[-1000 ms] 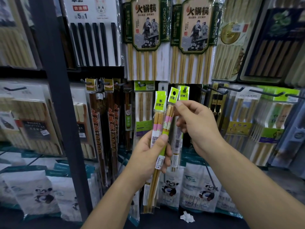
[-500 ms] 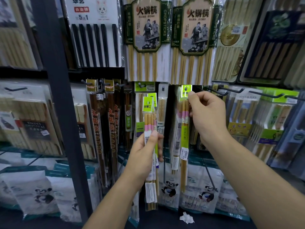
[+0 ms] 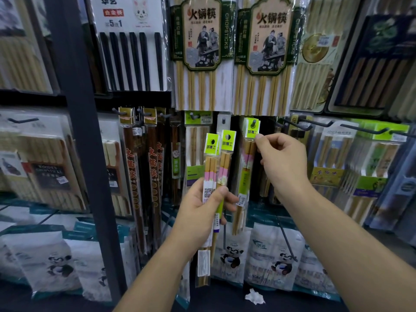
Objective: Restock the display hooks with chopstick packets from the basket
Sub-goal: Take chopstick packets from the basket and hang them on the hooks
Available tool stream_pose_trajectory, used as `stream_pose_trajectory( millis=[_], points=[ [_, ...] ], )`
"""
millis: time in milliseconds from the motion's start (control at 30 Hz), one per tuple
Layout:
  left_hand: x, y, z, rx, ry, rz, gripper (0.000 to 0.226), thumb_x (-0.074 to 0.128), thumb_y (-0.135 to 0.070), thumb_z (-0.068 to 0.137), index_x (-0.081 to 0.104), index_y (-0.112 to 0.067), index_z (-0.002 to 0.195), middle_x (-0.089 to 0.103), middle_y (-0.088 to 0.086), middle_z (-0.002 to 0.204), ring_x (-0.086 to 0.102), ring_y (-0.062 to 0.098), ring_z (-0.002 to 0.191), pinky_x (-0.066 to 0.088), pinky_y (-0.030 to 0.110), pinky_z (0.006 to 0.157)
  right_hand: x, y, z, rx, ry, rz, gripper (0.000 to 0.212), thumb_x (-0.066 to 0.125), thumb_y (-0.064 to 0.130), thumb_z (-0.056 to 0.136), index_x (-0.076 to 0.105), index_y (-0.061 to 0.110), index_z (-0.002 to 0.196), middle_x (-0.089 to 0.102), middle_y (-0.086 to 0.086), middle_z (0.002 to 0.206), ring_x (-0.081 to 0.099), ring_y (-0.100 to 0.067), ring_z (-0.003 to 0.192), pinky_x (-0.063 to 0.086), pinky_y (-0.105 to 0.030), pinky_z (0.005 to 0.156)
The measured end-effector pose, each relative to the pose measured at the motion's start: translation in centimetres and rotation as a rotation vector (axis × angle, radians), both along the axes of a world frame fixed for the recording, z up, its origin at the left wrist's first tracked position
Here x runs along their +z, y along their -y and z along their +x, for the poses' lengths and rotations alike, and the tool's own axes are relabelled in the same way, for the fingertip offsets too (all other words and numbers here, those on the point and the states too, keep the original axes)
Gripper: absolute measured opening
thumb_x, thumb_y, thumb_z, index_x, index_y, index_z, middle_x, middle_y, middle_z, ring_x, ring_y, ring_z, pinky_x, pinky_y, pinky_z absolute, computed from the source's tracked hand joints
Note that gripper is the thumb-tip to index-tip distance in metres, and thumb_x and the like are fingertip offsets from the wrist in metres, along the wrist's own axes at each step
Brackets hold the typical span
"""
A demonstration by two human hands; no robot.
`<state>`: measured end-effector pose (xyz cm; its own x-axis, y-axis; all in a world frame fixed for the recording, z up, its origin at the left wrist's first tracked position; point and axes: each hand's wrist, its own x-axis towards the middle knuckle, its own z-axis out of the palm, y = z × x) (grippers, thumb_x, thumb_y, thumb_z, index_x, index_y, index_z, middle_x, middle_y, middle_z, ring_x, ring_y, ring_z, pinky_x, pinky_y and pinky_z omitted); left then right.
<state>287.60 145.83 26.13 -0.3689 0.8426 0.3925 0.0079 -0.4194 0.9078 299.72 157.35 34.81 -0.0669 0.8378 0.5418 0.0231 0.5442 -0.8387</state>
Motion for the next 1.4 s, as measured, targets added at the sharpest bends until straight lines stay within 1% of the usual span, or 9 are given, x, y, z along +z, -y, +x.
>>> stream_pose_trajectory(
  millis=[133, 267, 400, 633, 700, 867, 967, 1133, 1400],
  points=[
    [-0.2, -0.2, 0.1, 0.001, 0.003, -0.002, 0.053, 0.062, -0.04, 0.088, 0.051, -0.009, 0.13, 0.079, 0.007, 0.097, 0.075, 0.023, 0.081, 0.055, 0.027, 0.055, -0.3, 1.3, 0.2, 0.065, -0.037, 0.018, 0.028, 0.065, 0.031, 0.097, 0.069, 0.025, 0.07, 0.061, 0.01, 0.06, 0.054, 0.0, 0.057, 0.05, -0.025, 0.063],
    [-0.2, -0.1, 0.3, -0.01, 0.021, 0.031, 0.038, 0.064, -0.038, 0.089, 0.06, -0.017, 0.121, 0.079, 0.007, 0.1, 0.076, 0.024, 0.081, 0.057, 0.028, 0.055, -0.9, 3.3, 0.1, 0.281, 0.024, 0.095, 0.021, 0.064, 0.03, 0.099, 0.074, 0.024, 0.081, 0.068, -0.006, 0.078, 0.056, -0.004, 0.061, 0.052, -0.019, 0.059],
    [0.0, 0.1, 0.4, -0.02, 0.04, 0.056, 0.02, 0.067, -0.032, 0.09, 0.072, -0.033, 0.109, 0.079, 0.007, 0.1, 0.076, 0.022, 0.08, 0.06, 0.03, 0.056, -1.3, 4.0, -0.3, 0.271, 0.077, 0.104, 0.013, 0.068, 0.022, 0.097, 0.073, 0.023, 0.084, 0.064, -0.008, 0.07, 0.055, -0.01, 0.059, 0.051, -0.024, 0.058],
    [-0.1, -0.1, 0.0, 0.066, 0.022, 0.017, 0.019, 0.066, -0.042, 0.088, 0.077, -0.027, 0.095, 0.079, 0.001, 0.097, 0.076, 0.018, 0.093, 0.062, 0.031, 0.077, -0.4, 3.4, -0.5, 0.25, -0.024, 0.038, 0.02, 0.065, 0.018, 0.098, 0.07, 0.02, 0.079, 0.061, 0.01, 0.061, 0.056, -0.005, 0.055, 0.047, -0.016, 0.054],
    [-0.1, -0.1, -0.1, 0.107, 0.028, 0.017, 0.026, 0.063, -0.042, 0.088, 0.077, -0.02, 0.089, 0.078, -0.004, 0.088, 0.074, 0.009, 0.084, 0.057, 0.019, 0.072, 0.5, 2.8, -0.3, 0.237, -0.099, -0.014, 0.022, 0.063, 0.017, 0.099, 0.07, 0.018, 0.078, 0.063, 0.002, 0.064, 0.055, -0.007, 0.055, 0.045, -0.017, 0.051],
    [0.2, 0.1, -0.2, 0.103, 0.061, -0.005, 0.025, 0.053, -0.03, 0.103, 0.066, -0.009, 0.098, 0.06, -0.001, 0.065, 0.056, 0.015, 0.056, 0.054, 0.027, 0.055, 1.5, 1.4, 0.1, 0.191, -0.14, -0.048, 0.026, 0.062, 0.019, 0.1, 0.068, 0.018, 0.075, 0.063, 0.002, 0.064, 0.054, -0.004, 0.053, 0.043, -0.015, 0.049],
    [0.4, 0.3, -0.1, 0.043, 0.08, -0.001, 0.025, 0.047, -0.028, 0.106, 0.058, -0.007, 0.101, 0.047, -0.003, 0.058, 0.04, 0.011, 0.044, 0.039, 0.026, 0.04, 1.4, 1.1, 0.1, 0.17, -0.118, -0.029, 0.026, 0.062, 0.02, 0.1, 0.069, 0.018, 0.075, 0.061, 0.002, 0.064, 0.054, -0.004, 0.053, 0.045, -0.015, 0.051],
    [0.4, 0.2, -0.3, -0.031, 0.136, -0.053, 0.012, 0.045, -0.014, 0.108, 0.047, -0.013, 0.096, 0.046, -0.001, 0.062, 0.031, 0.011, 0.044, 0.025, 0.023, 0.04, 1.5, 0.8, 0.0, 0.14, -0.087, 0.01, 0.027, 0.062, 0.021, 0.1, 0.07, 0.018, 0.074, 0.064, 0.003, 0.064, 0.055, -0.006, 0.055, 0.047, -0.016, 0.055],
    [-0.1, 0.0, -0.5, 0.011, 0.069, -0.023, 0.008, 0.049, -0.013, 0.101, 0.054, -0.013, 0.107, 0.061, 0.004, 0.076, 0.048, 0.015, 0.054, 0.04, 0.029, 0.045, 1.0, 0.4, -0.1, 0.111, -0.053, -0.008, 0.028, 0.064, 0.022, 0.097, 0.07, 0.021, 0.07, 0.064, 0.003, 0.064, 0.057, -0.008, 0.06, 0.05, -0.026, 0.067]
  ],
)
